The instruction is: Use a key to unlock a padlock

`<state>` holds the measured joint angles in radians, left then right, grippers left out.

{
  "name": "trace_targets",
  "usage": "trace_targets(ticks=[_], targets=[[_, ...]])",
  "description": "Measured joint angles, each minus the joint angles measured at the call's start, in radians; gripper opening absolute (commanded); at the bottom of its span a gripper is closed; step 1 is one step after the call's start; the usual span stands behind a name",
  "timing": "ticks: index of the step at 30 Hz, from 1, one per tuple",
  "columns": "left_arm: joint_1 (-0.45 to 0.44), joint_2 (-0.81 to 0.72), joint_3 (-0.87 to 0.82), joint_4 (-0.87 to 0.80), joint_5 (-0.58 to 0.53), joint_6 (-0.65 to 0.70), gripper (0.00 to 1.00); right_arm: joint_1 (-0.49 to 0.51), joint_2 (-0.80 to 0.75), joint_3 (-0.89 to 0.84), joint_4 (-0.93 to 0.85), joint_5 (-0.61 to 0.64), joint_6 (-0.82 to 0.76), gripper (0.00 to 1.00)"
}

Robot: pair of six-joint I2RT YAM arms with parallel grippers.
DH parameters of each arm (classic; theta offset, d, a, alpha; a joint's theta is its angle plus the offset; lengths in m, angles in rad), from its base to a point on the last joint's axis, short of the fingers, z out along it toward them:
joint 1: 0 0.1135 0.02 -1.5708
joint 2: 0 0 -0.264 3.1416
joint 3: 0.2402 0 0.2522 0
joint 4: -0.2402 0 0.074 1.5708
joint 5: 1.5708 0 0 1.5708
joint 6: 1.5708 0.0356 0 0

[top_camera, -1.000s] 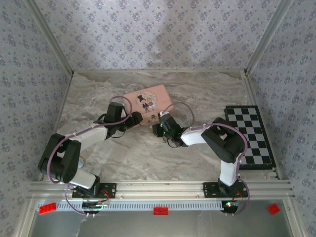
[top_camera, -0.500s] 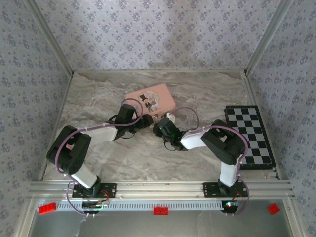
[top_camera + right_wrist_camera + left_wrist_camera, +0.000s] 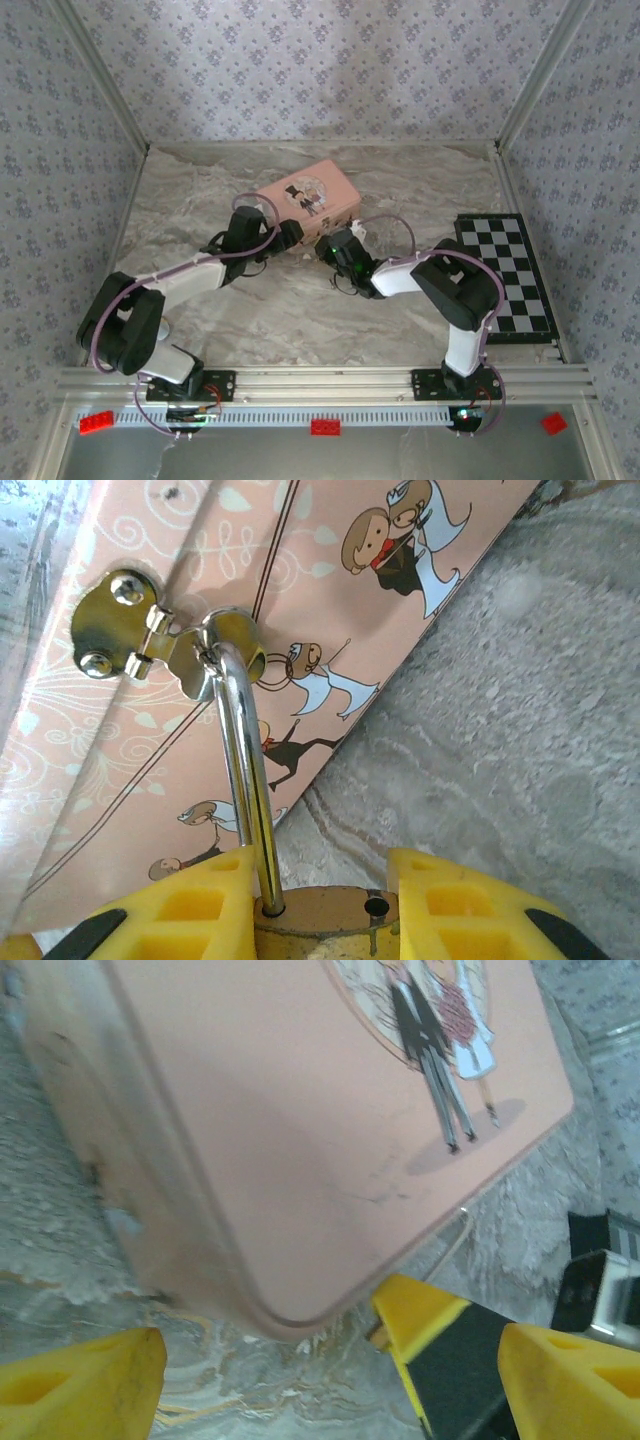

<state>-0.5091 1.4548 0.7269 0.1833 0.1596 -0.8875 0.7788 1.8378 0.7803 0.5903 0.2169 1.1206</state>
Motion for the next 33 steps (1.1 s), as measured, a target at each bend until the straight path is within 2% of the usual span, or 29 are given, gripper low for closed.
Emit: trace_targets(ticks=[7, 15, 22, 33], targets=[[0.070, 0.084, 0.060, -0.013, -0.019, 0.006, 0.87, -0.003, 0.000, 0.000, 0.005, -0.008, 0.024, 0.17], [0.064, 0.236, 0.207, -0.091, -0.062, 0.034, 0.84, -0.079, 0.040, 0.000, 0.050, -0.122, 0.007, 0.20], [0.055, 0.242, 0.223, -0.097, -0.105, 0.056, 0.81, -0.150, 0.040, -0.002, 0.074, -0.235, -0.030, 0.24], [0.055, 0.243, 0.212, -0.069, -0.105, 0.057, 0.80, -0.192, 0.054, 0.028, 0.064, -0.349, -0.107, 0.34]])
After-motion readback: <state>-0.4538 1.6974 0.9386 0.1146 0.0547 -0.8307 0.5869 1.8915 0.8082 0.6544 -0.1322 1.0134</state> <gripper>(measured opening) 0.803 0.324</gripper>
